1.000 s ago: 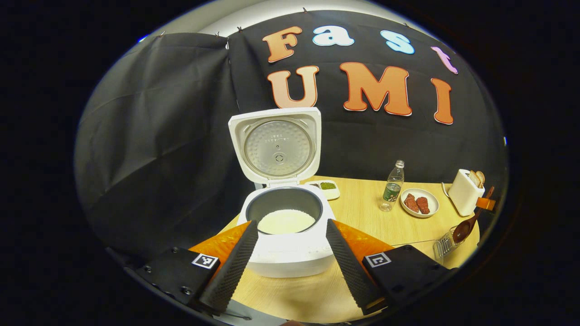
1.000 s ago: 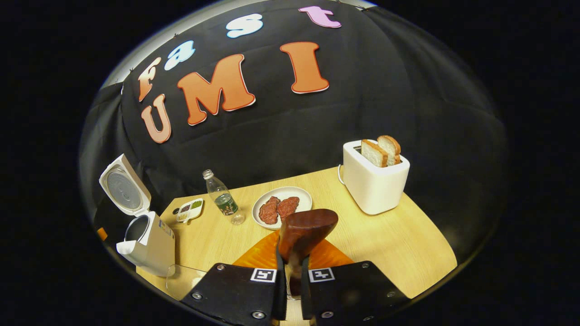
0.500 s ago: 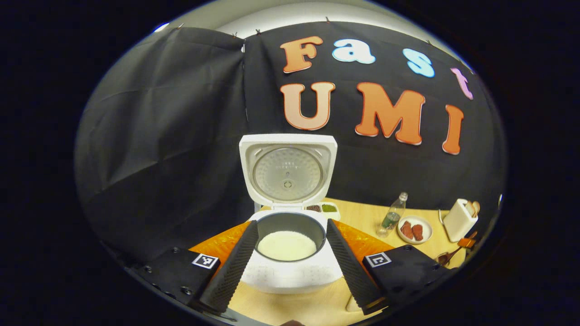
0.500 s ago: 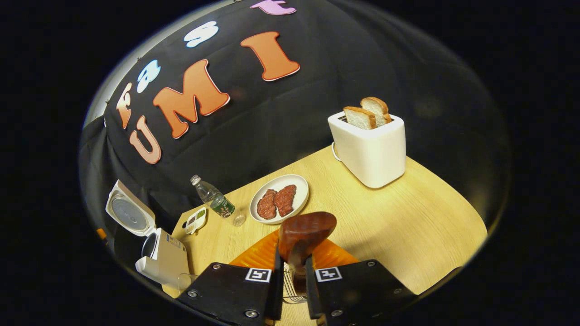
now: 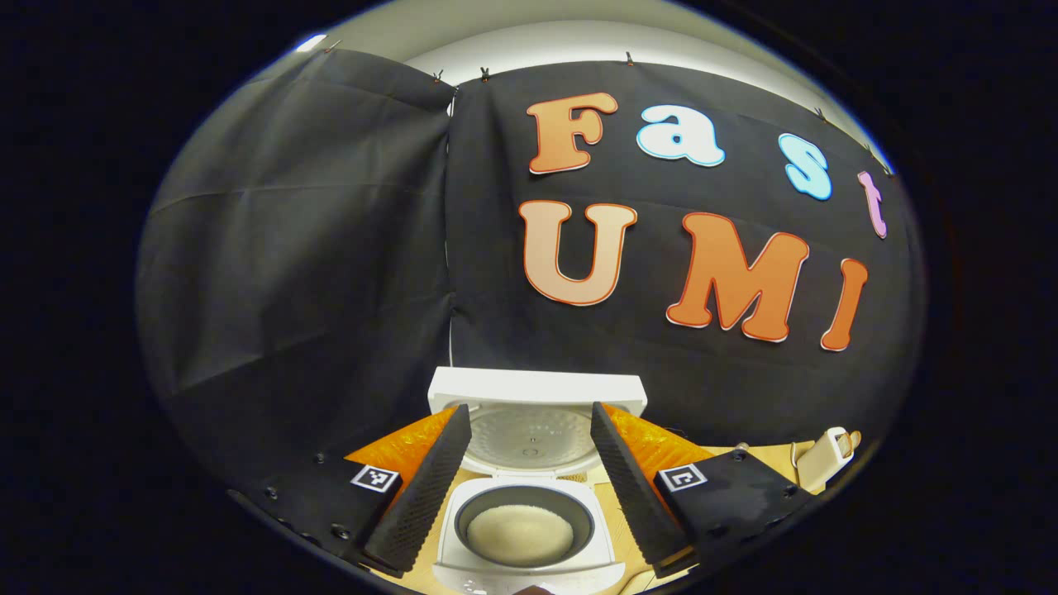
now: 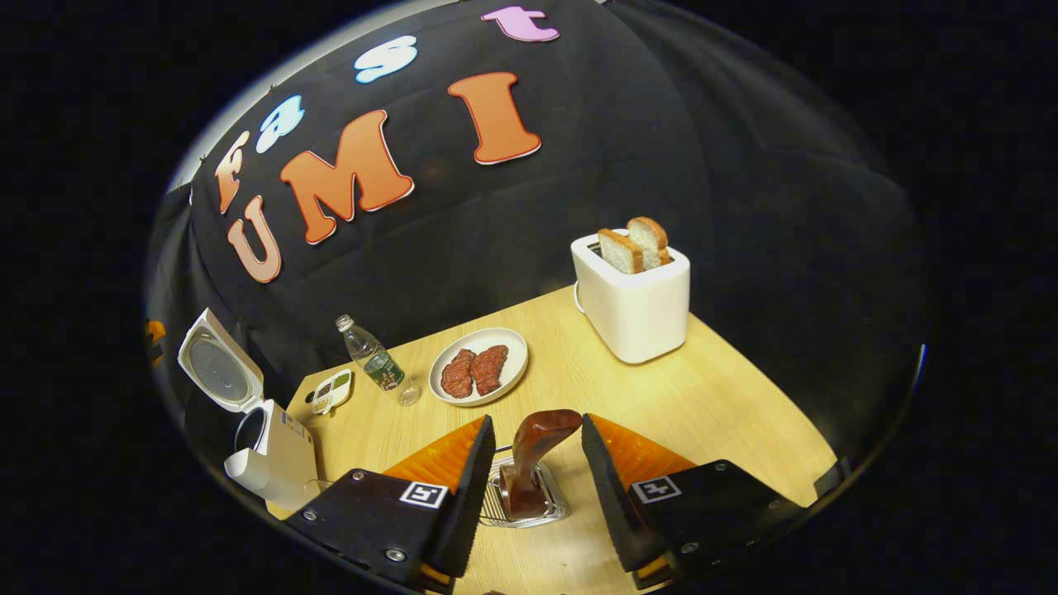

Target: Close the left gripper, press the button to open the rice cooker; take a wooden spoon from the chopstick holder with the right hand, scoop a spoonful of rice and pour it into the rice cooker, then put the wooden spoon back into the chopstick holder.

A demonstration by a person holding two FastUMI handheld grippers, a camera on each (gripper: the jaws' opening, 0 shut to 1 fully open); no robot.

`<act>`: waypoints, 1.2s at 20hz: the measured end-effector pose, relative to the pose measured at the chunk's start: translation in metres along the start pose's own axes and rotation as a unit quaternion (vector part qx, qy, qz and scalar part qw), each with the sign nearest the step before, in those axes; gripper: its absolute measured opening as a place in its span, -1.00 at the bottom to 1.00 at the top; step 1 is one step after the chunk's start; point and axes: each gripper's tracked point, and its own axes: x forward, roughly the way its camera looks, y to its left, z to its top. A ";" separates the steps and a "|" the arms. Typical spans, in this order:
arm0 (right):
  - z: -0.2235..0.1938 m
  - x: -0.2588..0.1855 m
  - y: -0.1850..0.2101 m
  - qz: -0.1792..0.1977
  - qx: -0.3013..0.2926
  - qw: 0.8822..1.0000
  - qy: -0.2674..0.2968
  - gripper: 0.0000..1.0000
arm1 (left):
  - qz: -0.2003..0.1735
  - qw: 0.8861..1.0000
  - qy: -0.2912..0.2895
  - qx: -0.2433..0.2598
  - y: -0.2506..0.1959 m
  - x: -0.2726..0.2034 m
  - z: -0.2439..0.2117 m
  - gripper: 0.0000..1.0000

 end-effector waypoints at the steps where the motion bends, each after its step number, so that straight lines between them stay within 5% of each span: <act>1: 0.006 -0.012 -0.002 -0.004 -0.007 1.000 -0.008 0.38 | 0.004 1.000 0.001 0.005 0.001 0.012 0.007 0.97; 4: 0.024 -0.046 -0.015 -0.026 -0.031 0.999 -0.036 0.56 | 0.014 0.999 -0.001 0.042 -0.001 0.055 0.019 0.97; 12: 0.034 -0.112 -0.017 -0.059 -0.038 0.995 -0.067 0.60 | 0.005 0.995 0.069 0.074 -0.013 0.147 -0.017 0.97; 19: 0.048 -0.104 -0.001 -0.035 -0.051 0.995 -0.075 0.60 | -0.023 0.987 0.148 0.052 -0.019 0.112 -0.043 0.99; 24: 0.052 -0.082 0.024 0.003 -0.065 0.995 -0.072 0.60 | -0.038 0.955 0.294 0.016 -0.024 0.064 -0.107 0.96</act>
